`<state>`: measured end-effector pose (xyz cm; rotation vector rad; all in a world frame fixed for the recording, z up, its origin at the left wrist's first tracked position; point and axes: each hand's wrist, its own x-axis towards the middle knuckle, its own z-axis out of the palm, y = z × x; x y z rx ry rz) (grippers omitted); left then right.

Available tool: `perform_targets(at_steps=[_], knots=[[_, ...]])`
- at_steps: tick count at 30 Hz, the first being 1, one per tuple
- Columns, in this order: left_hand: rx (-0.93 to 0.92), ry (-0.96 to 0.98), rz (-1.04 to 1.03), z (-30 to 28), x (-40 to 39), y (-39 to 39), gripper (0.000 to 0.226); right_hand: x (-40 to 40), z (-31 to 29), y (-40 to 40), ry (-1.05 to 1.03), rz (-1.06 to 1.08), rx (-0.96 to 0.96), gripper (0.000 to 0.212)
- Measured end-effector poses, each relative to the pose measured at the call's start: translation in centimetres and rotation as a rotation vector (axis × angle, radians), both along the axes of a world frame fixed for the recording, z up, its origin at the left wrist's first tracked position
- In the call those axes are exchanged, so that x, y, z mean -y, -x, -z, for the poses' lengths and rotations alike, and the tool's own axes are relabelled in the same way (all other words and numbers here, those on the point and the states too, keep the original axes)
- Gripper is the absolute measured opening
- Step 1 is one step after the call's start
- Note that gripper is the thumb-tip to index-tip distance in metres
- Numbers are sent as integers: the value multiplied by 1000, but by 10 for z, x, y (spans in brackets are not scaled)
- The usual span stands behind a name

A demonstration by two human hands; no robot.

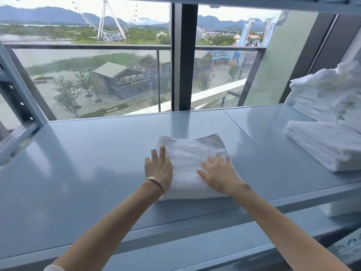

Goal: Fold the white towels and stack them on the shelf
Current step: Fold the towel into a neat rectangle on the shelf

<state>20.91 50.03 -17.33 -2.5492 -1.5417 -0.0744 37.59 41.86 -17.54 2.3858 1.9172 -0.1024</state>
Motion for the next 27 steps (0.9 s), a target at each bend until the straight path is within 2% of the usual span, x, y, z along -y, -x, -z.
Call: perform_targets(at_steps=[2,4,8,12,16,19,23,27], knots=[[-22,-16,109,2,-8,-14,57,-24,-3,-4,-72,-48,33,57],[-41,24,186,8,-21,-25,66,-46,-1,-14,-56,-14,26,60],[-3,215,152,21,-51,-27,75,-63,15,-43,21,109,-106,62],[11,393,98,19,-64,-29,78,-70,21,-53,31,134,-195,62],[-76,356,67,5,-58,-31,78,-65,11,-39,32,148,-150,63],[-72,305,161,10,-21,-20,77,-32,15,-15,20,40,-152,67],[-40,327,247,20,11,-16,73,-5,23,-15,-37,33,-120,94],[-6,292,238,23,-6,-51,72,-22,21,-44,-89,65,-67,56]])
